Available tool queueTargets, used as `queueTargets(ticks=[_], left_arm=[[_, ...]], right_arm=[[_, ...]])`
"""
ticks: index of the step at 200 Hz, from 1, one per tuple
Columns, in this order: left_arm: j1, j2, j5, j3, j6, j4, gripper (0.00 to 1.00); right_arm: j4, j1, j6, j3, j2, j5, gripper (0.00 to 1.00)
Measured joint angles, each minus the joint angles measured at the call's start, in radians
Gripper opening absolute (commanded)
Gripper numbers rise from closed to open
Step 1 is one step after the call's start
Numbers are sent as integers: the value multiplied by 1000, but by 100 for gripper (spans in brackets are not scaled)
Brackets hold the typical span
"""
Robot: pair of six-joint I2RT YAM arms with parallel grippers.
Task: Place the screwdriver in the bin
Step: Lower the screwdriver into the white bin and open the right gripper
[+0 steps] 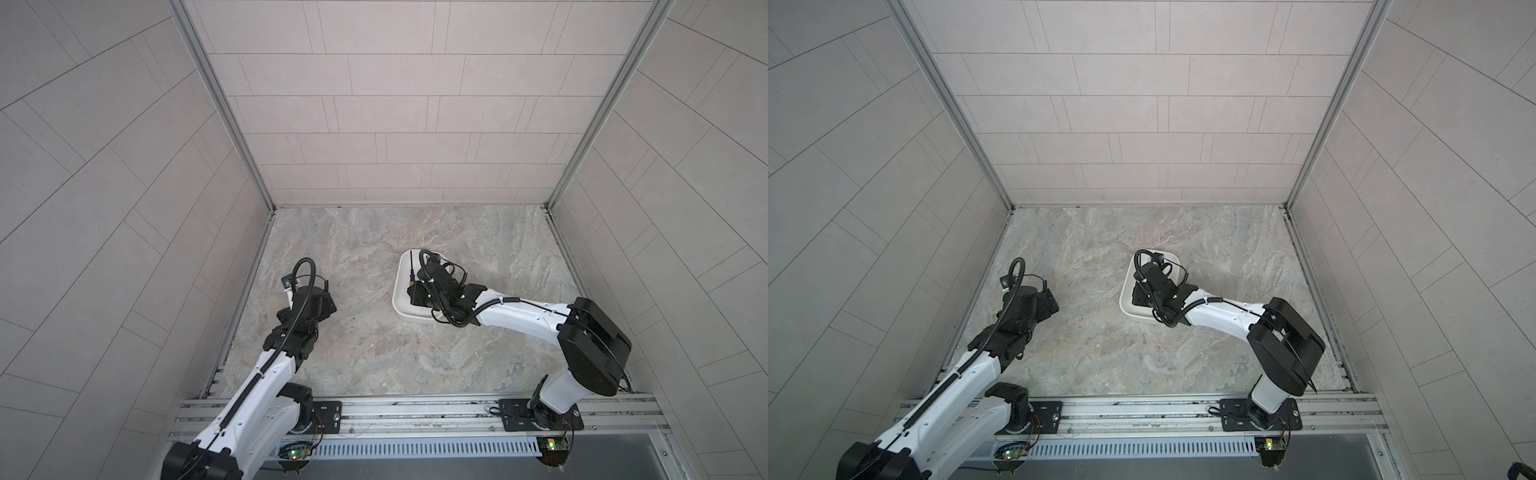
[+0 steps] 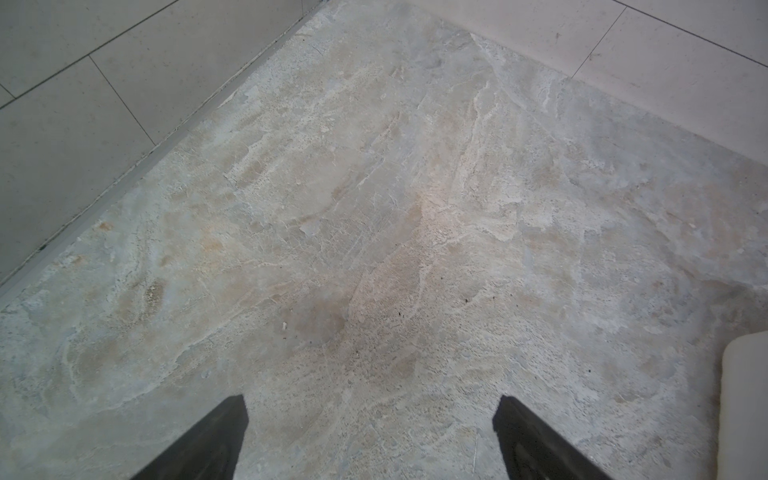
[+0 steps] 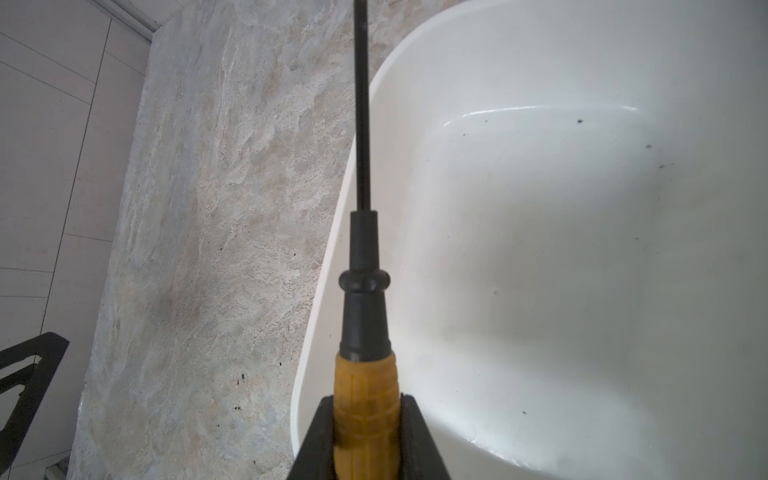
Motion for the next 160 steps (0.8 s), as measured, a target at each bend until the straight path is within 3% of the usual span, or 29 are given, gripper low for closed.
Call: queueTargets(ticks=[36, 72, 83, 94, 109, 160], left_arm=[[0, 8, 3, 0, 0, 0, 99], [0, 16, 16, 0, 0, 8, 99], [0, 19, 18, 0, 0, 10, 99], [0, 23, 18, 0, 0, 10, 99], [0, 26, 17, 0, 0, 10, 99], [0, 28, 15, 0, 0, 9, 99]], right_arm=[[2, -71, -1, 6, 82, -107, 8], [-38, -103, -34, 36, 117, -185, 21], [-51, -102, -50, 56, 117, -199, 29], [-61, -101, -59, 71, 117, -204, 38], [-80, -98, -85, 86, 117, -206, 44], [-226, -101, -175, 105, 5, -154, 53]])
